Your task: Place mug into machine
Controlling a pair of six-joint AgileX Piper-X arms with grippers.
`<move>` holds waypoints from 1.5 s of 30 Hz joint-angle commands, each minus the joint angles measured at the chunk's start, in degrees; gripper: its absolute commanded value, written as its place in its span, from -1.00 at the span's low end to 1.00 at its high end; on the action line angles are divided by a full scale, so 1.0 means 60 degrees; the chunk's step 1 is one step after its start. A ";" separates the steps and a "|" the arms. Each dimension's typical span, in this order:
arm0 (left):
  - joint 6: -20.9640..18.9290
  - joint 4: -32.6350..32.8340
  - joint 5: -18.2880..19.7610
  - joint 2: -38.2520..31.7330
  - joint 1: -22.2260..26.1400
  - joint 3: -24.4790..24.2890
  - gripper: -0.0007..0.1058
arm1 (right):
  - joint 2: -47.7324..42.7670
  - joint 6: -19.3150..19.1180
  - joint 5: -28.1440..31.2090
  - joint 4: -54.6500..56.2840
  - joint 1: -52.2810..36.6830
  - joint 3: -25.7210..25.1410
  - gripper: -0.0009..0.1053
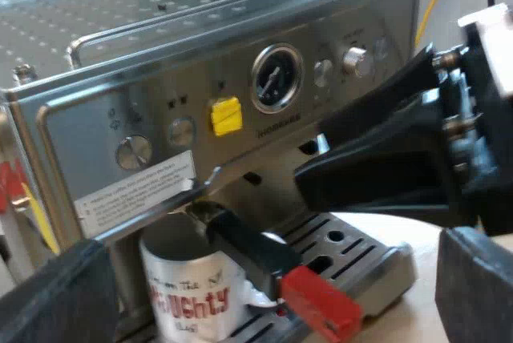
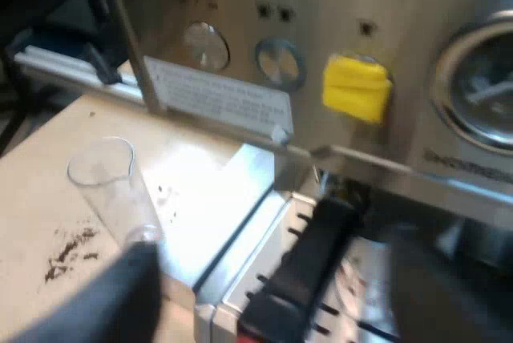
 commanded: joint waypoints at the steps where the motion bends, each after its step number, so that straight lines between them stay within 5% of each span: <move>1: -0.0898 0.0028 0.0130 0.0021 -0.0047 -0.0152 0.54 | -0.0227 0.0006 -0.0014 0.0173 0.0008 -0.0099 0.34; 4: -0.1434 -0.0049 0.0132 0.0050 -0.0047 -0.0381 0.54 | -0.1260 -0.0036 -0.0075 0.1308 0.0070 -0.0099 0.34; 8: -0.1473 -0.0070 -0.0260 0.0487 -0.0047 -0.0960 0.54 | -0.2115 -0.1042 -0.0516 0.2116 -0.0153 -0.0099 0.34; 13: -0.1473 -0.0054 -0.0306 0.1890 0.0610 -0.2117 0.54 | -0.3156 -0.0578 -0.1253 0.2999 -0.1712 -0.0099 0.34; 16: -0.1473 -0.0054 -0.0133 0.2744 0.1582 -0.2769 0.54 | -0.3668 -0.0582 -0.1352 0.3372 -0.2892 -0.0099 0.34; 21: -0.1485 0.0131 0.1174 0.3729 0.3797 -0.3624 0.54 | -0.4306 -0.0652 -0.2384 0.4554 -0.5135 -0.0099 0.34; 25: -0.1532 0.0122 0.0957 0.3744 0.4177 -0.3864 0.54 | -0.4484 -0.0897 -0.2383 0.5030 -0.6213 -0.0099 0.34; 29: -0.1470 0.0316 0.0641 0.3638 0.4179 -0.4067 0.54 | -0.4773 -0.1524 -0.2950 0.5587 -0.8789 -0.0099 0.34; 36: -0.0960 0.1461 -0.1109 0.3036 0.4179 -0.4081 0.54 | -0.5449 -0.2568 -0.3320 0.5950 -1.1213 -0.0070 0.34; 45: -0.0868 0.3045 -0.1595 0.1032 0.4179 -0.4081 0.54 | -0.7521 -0.2303 -0.3436 0.6118 -1.1478 0.0696 0.34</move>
